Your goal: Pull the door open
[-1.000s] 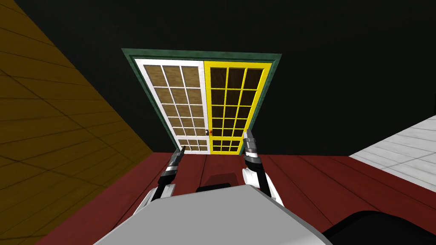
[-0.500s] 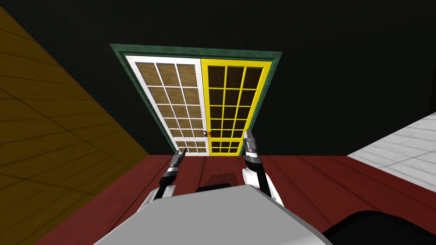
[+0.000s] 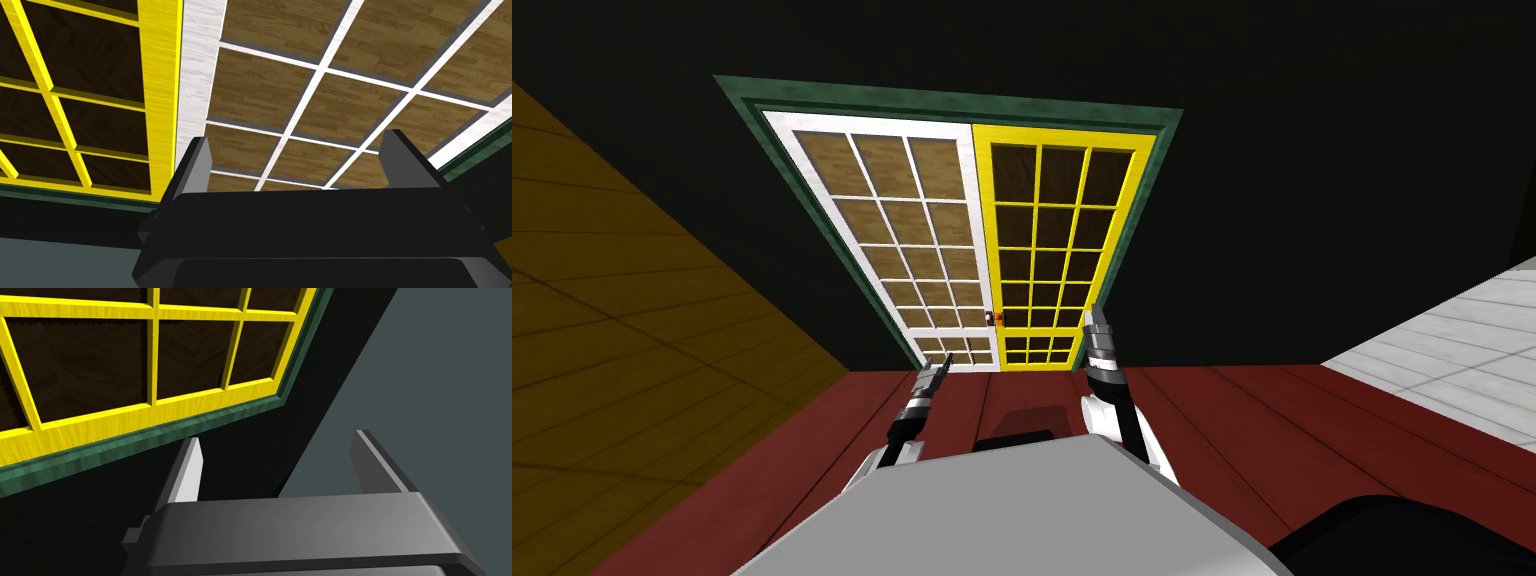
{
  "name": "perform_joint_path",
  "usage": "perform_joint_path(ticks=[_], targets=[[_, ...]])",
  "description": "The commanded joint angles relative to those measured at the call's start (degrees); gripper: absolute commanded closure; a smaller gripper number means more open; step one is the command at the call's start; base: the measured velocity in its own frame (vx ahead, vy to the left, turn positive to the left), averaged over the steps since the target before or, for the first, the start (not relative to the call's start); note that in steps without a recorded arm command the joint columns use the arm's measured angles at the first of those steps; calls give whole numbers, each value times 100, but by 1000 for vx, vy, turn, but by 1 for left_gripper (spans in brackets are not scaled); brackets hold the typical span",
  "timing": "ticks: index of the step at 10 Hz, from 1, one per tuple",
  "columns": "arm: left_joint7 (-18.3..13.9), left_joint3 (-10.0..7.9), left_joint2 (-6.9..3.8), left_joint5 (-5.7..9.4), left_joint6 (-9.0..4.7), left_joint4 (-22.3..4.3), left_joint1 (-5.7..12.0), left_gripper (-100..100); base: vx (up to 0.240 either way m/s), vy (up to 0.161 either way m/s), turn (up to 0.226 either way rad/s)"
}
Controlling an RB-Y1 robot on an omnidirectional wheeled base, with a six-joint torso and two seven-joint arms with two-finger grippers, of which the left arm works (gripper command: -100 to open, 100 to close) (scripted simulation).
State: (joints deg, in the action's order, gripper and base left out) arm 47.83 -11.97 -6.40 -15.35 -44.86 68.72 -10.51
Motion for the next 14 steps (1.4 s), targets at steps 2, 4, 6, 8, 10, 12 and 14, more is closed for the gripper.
perform_joint_path(ticks=[2,4,6,8,10,12,14], targets=[[303,-53,-1,-106,-53,-292,68,-100,107,-41,-30],[517,-98,-2,-177,-108,-545,143,-100,99,-40,-32],[731,-142,-3,-248,-163,-798,218,-100,102,-38,-32],[921,-182,-2,-312,-212,-1023,286,-100,102,-29,-28],[1106,-220,0,-373,-259,-1240,353,-100,97,-28,-31],[1284,-256,3,-432,-305,-1449,418,-100,109,-25,-28],[1504,-301,8,-506,-361,-1707,503,-100,141,-42,-36]])
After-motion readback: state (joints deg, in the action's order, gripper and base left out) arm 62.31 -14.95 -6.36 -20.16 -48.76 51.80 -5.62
